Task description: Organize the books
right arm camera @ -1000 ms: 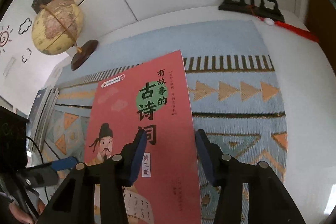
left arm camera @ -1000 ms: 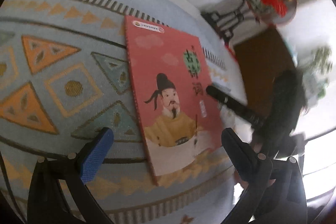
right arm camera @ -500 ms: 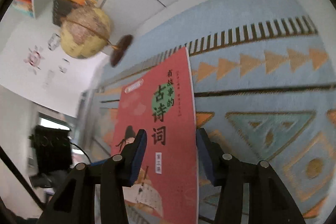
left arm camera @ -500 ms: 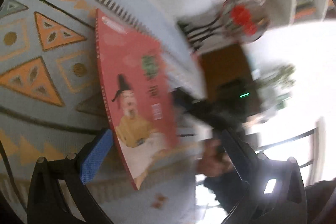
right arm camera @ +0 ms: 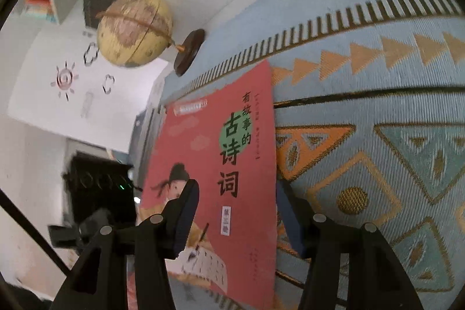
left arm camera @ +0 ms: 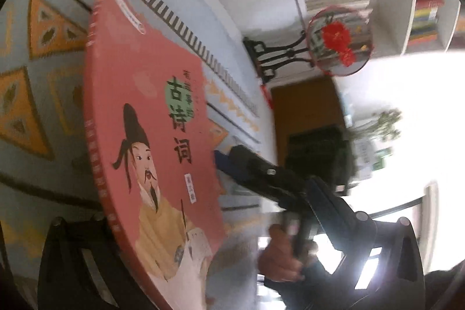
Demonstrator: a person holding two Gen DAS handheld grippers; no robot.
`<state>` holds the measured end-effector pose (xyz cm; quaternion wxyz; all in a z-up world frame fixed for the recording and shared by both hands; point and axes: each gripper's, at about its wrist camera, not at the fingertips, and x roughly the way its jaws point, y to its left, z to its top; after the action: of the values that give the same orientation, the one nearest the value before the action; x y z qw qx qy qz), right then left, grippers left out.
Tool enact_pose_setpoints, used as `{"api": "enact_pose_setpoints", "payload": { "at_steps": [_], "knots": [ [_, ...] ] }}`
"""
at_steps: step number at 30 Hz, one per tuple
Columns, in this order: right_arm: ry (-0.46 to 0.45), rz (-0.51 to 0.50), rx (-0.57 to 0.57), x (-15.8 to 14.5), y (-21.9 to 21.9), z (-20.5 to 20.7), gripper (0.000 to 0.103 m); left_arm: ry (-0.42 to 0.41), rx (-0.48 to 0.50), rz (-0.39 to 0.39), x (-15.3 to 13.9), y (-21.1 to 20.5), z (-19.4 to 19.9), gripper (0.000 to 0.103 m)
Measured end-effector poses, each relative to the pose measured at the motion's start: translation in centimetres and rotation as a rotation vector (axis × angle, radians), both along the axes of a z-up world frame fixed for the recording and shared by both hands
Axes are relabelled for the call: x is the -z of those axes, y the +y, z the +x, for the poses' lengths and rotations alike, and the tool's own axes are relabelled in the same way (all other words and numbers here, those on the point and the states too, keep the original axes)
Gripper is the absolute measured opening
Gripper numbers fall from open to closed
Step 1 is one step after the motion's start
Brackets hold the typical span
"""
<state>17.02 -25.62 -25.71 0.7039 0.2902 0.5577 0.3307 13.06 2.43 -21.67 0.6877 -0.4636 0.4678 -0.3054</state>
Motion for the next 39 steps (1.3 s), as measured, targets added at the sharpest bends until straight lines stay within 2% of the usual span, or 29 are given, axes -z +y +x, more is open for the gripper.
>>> {"api": "enact_pose_setpoints", "payload": {
  "at_steps": [1, 3, 5, 6, 9, 10, 13, 16, 20, 25, 31, 35, 39],
  "knots": [
    [-0.003, -0.008, -0.002, -0.1, 0.1, -0.1, 0.054, -0.007, -0.009, -0.045, -0.3, 0.4, -0.3, 0.102],
    [-0.028, -0.060, -0.022, -0.6, 0.9, -0.6, 0.055, -0.026, -0.012, -0.087, -1.0, 0.7, -0.7, 0.102],
    [-0.027, -0.086, -0.060, -0.9, 2.0, -1.0, 0.065, -0.046, 0.000, -0.118, -1.9, 0.4, -0.9, 0.102],
    [-0.037, -0.100, -0.077, -1.2, 2.8, -1.3, 0.075, -0.045, 0.003, -0.143, -2.2, 0.2, -1.1, 0.102],
    [-0.047, -0.109, -0.112, -1.6, 4.2, -2.2, 0.101, -0.056, 0.004, -0.142, -2.7, 0.0, -1.5, 0.102],
    [-0.038, -0.097, -0.110, -1.6, 4.4, -2.3, 0.103, -0.055, 0.000, -0.152, -2.7, 0.1, -1.7, 0.102],
    [-0.020, -0.049, -0.089, -1.3, 4.4, -2.4, 0.102, -0.053, -0.022, -0.204, -2.9, 0.6, -2.1, 0.102],
    [0.009, 0.004, -0.066, -1.1, 4.0, -2.9, 0.101, -0.055, -0.028, -0.223, -3.4, 0.3, -2.3, 0.102],
    [-0.005, 0.043, -0.060, -2.0, 4.4, -3.6, 0.101, -0.076, -0.048, -0.225, -4.9, 0.8, -3.1, 0.102],
    [-0.043, 0.089, -0.086, -4.8, 6.9, -4.3, 0.101, -0.129, -0.074, -0.191, -8.8, 3.3, -4.9, 0.102],
    [-0.103, 0.119, -0.135, -8.8, 13.5, -4.6, 0.101, -0.182, -0.075, -0.075, -13.4, 8.6, -6.2, 0.102],
    [-0.117, 0.097, -0.134, -10.3, 18.6, -4.0, 0.101, -0.181, -0.064, -0.035, -14.1, 13.0, -5.7, 0.102],
    [-0.114, 0.029, -0.116, -10.9, 24.3, -2.8, 0.101, -0.151, -0.027, 0.005, -13.4, 17.5, -5.1, 0.102]
  ]
}}
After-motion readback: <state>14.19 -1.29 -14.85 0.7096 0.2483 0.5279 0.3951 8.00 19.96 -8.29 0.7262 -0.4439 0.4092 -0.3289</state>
